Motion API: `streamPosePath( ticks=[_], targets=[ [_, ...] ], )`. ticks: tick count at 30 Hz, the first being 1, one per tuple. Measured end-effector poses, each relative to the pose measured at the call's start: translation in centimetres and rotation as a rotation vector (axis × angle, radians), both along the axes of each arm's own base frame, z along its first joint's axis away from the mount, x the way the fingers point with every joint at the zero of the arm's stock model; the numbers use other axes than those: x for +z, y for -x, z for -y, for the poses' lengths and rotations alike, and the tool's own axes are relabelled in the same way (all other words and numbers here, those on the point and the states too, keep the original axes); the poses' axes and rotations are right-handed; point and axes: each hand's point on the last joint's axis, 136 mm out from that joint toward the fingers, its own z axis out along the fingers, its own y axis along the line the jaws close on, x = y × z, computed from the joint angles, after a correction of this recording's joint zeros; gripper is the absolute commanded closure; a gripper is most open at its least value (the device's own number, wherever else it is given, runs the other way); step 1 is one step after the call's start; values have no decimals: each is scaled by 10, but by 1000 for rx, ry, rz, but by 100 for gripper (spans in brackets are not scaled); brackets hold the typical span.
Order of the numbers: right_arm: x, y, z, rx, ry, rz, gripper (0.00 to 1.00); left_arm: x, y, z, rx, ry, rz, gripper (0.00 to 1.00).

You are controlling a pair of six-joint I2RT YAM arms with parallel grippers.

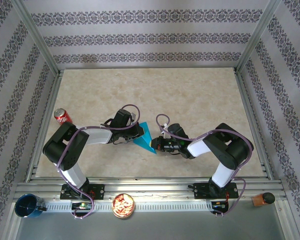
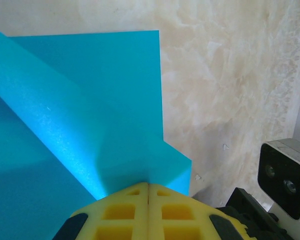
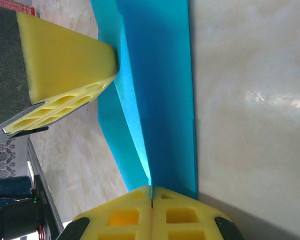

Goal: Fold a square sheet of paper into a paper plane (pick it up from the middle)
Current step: Fourth fold the wing at the center of the table.

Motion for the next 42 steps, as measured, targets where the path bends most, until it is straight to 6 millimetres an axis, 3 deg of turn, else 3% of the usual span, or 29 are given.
streamPosePath(
  ticks=[34, 42],
  targets=[
    [0, 0, 0, -2, -22, -27, 96, -14, -5, 6, -6, -16, -26, 99],
    [0, 0, 0, -3, -23, -28, 91, -18, -6, 7, -11, -16, -37, 100]
  ],
)
